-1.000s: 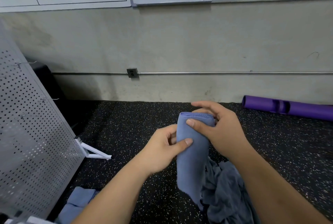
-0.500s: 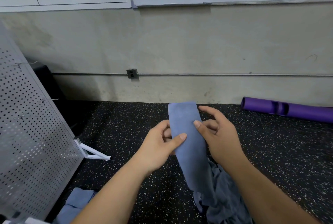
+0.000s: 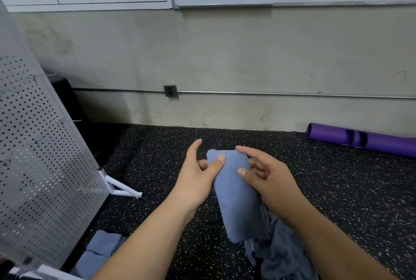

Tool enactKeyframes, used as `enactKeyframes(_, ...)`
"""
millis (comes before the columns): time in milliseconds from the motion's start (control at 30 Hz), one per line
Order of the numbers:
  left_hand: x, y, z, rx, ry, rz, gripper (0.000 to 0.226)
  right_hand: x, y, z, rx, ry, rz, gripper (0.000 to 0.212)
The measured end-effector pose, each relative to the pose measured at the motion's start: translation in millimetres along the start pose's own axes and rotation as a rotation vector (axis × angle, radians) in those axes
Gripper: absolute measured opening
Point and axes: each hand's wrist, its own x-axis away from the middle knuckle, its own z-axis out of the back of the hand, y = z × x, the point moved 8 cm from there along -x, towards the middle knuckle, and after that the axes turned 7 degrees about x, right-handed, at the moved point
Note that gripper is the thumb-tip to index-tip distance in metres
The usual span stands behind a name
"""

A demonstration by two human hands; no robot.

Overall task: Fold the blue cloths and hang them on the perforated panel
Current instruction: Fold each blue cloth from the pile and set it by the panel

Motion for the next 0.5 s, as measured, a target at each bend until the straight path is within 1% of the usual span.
enactKeyframes(67,3.1,-5.6,-7.5,0.013,-0.103,0.033,0.078,-1.5,4.5,5.1,-0.023,0.055,-0.020,0.045)
enactKeyframes(167,7.0,-3.4,-15.9,-0.026,-0.239,-0.018,0.086,-2.9,8.4,7.4,-0.110,0.073,-0.052,0.044)
enactKeyframes(200,7.7,-1.3,-16.7,-0.033,-0.251,-0.040,0.085,-2.9,9.4,6.5,-0.136,0.047,-0.068,0.046)
enactKeyframes(300,4.6,1.4,-14.0,-0.030,-0.227,-0.075,0.077,-2.3,10.7,-0.5,-0.233,-0.100,-0.127,0.054)
enactKeyframes(333,3.1,1.6,-12.7,-0.043,-0.222,-0.087,0.074,-2.8,10.8,-0.2,-0.224,-0.121,-0.135,0.057)
enactKeyframes(400,0.4,0.8,-10.9,-0.102,-0.222,-0.116,0.068,-4.5,11.3,4.4,-0.147,-0.107,-0.130,0.061)
enactKeyframes(500,-2.6,-1.9,-9.4,-0.312,-0.219,-0.176,0.071,-5.2,12.1,8.8,-0.023,-0.102,-0.118,0.068)
